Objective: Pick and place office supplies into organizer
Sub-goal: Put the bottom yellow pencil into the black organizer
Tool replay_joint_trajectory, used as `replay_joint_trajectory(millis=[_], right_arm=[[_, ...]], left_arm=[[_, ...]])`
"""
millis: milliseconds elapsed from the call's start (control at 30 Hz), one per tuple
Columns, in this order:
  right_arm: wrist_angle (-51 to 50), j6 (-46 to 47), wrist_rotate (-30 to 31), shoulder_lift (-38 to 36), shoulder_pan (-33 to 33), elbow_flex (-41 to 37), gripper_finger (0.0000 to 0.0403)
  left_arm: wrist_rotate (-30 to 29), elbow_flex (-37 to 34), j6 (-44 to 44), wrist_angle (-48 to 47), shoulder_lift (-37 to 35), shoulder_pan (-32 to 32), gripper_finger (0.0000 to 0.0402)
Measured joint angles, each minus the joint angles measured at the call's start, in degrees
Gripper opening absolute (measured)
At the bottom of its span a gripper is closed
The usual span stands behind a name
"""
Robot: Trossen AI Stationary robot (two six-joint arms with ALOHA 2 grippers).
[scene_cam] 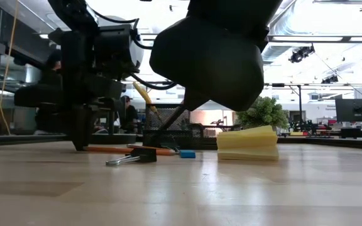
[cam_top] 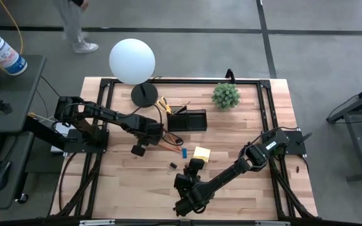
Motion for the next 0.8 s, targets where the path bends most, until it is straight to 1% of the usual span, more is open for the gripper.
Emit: replay_joint_trajectory(millis=[100, 200, 433, 533, 633, 800], right_arm=[[0.0, 0.0, 0.0, 0.0, 0.0, 0.0, 0.0078], [0.0, 0.0, 0.0, 0.0, 0.0, 0.0, 0.0078], [-0.1, -0.2, 0.0, 0.0, 0.0, 0.0, 0.0078], [-0.8, -0.1, -0.1, 0.0, 0.3, 0.0, 0.0078], [-2.1, 0.7, -0.2, 0.0, 0.9, 0.0, 0.0078], [-5.3, 4.5, -0.1, 0.0, 2.3, 0.0, 0.0078]], left_arm=[[0.0, 0.1, 0.0, -0.5, 0.0, 0.0, 0.0001], [-0.8, 1.0, 0.0, -4.0, 0.2, 0.0, 0.0001], [-1.7, 5.3, 0.0, -10.2, 0.3, 0.0, 0.0], [-1.8, 6.7, 0.0, -11.2, 0.2, 0.0, 0.0], [-3.0, 7.6, 0.0, -13.6, 0.2, 0.0, 0.0], [-3.2, 9.1, -0.3, -16.3, 0.2, 0.0, 0.0]])
